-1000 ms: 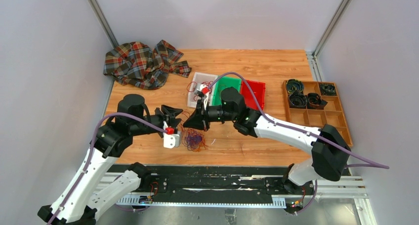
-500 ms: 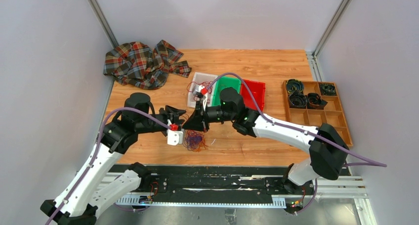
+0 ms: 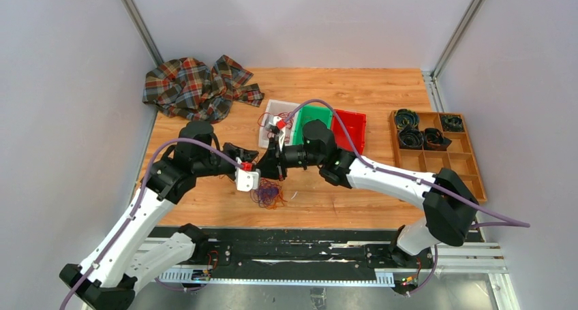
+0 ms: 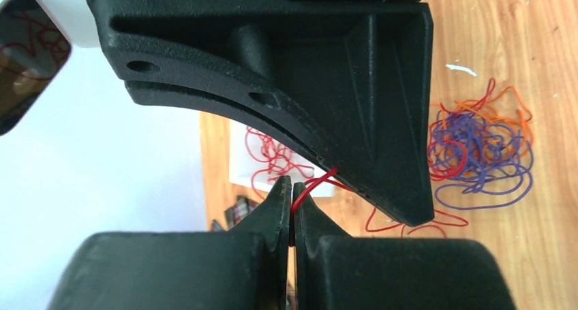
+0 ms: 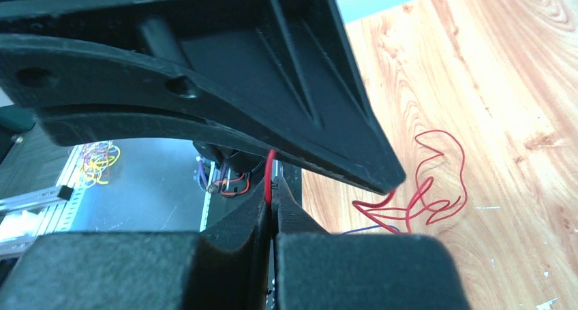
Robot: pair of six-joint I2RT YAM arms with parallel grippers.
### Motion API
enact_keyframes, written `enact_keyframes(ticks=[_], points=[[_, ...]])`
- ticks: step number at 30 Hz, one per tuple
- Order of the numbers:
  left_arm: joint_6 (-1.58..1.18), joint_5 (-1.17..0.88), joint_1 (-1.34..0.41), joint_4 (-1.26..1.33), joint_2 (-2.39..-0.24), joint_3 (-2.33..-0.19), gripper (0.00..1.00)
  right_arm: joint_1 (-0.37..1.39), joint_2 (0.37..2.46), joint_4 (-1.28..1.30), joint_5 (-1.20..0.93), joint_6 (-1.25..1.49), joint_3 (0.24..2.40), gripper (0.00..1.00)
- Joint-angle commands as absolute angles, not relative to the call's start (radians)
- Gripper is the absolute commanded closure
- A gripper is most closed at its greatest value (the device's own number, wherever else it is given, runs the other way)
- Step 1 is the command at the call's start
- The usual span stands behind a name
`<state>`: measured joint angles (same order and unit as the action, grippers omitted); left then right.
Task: Untangle the cables
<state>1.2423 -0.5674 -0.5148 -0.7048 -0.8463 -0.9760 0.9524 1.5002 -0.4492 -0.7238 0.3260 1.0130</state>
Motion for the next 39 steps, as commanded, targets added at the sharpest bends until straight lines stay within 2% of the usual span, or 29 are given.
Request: enact_keyframes(ticks=[1, 2, 5, 8, 16, 21, 30, 36, 39], points=[[1.251, -0.557, -0.523, -0.635, -0.805, -1.023, 1.00, 0.925, 1.514, -0.545, -0.700, 0.396, 1.002, 0.99], [1.253, -0.557, -0.523, -0.635, -0.805, -1.038, 0.99, 0.918, 1.526, -0.587, -0.709, 0.429, 0.996, 0.99], [1.228, -0.554, -0.524, -0.634, -0.818, -1.096, 1.00, 0.909, 1.571, -0.654, -0.699, 0.489, 1.013, 0.88], [1.210, -0.547, -0.524, -0.634, -0.826, -1.151, 1.00, 0.910, 1.635, -0.707, -0.684, 0.526, 1.037, 0.84], [1.104, -0.520, -0.524, -0.635, -0.828, -1.331, 1.00, 0.918, 1.747, -0.803, -0.606, 0.562, 1.042, 0.86], [1.166, -0.478, -0.524, -0.629, -0.825, -1.387, 1.00, 0.925, 1.807, -0.803, -0.569, 0.553, 1.024, 0.87], [1.254, -0.373, -0.524, -0.319, -0.874, -1.442, 1.00, 0.931, 1.845, -0.795, -0.437, 0.520, 0.900, 0.83], [1.291, -0.291, -0.524, -0.015, -0.922, -1.442, 0.99, 0.934, 1.823, -0.808, -0.394, 0.526, 0.833, 0.73], [1.316, -0.278, -0.524, 0.049, -0.953, -1.480, 1.00, 0.934, 1.795, -0.800, -0.367, 0.513, 0.802, 0.66]])
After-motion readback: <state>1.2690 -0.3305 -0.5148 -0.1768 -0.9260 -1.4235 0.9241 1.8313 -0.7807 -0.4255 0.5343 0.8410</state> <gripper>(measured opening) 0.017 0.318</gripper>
